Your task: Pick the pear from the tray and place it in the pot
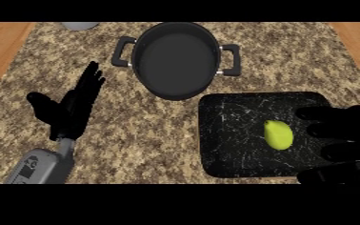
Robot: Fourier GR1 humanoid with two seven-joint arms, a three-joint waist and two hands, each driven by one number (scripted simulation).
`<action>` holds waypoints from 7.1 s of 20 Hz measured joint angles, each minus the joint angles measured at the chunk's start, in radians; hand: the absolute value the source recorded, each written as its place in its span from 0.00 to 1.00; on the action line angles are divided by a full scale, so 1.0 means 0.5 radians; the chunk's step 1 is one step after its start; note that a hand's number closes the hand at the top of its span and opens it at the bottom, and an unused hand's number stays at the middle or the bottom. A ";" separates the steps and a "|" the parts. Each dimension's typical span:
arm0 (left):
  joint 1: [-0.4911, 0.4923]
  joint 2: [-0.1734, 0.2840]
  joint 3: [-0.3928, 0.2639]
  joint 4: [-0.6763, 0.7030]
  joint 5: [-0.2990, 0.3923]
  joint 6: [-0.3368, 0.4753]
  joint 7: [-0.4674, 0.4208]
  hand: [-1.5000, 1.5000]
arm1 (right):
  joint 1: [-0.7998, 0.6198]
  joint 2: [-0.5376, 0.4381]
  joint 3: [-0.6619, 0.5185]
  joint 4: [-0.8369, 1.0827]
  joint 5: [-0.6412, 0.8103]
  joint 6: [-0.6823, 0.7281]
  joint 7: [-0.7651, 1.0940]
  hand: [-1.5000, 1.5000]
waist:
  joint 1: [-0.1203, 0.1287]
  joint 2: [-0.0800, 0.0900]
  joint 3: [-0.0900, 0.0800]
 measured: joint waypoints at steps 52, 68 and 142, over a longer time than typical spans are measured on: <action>0.125 -0.133 0.100 -0.417 -0.283 0.010 0.389 0.50 | 0.741 -0.061 -0.303 0.296 1.370 -0.793 -0.154 0.00 | 0.021 0.010 -0.024; 0.109 -0.285 0.236 -0.342 -0.403 -0.140 0.396 0.50 | 0.525 0.383 -0.136 0.464 2.075 -0.921 0.086 0.00 | 0.021 0.011 -0.025; 0.028 -0.489 0.311 -0.334 -0.597 -0.299 0.487 0.50 | -1.803 1.488 -0.011 1.074 2.257 -0.136 4.329 1.00 | 0.135 0.030 -0.029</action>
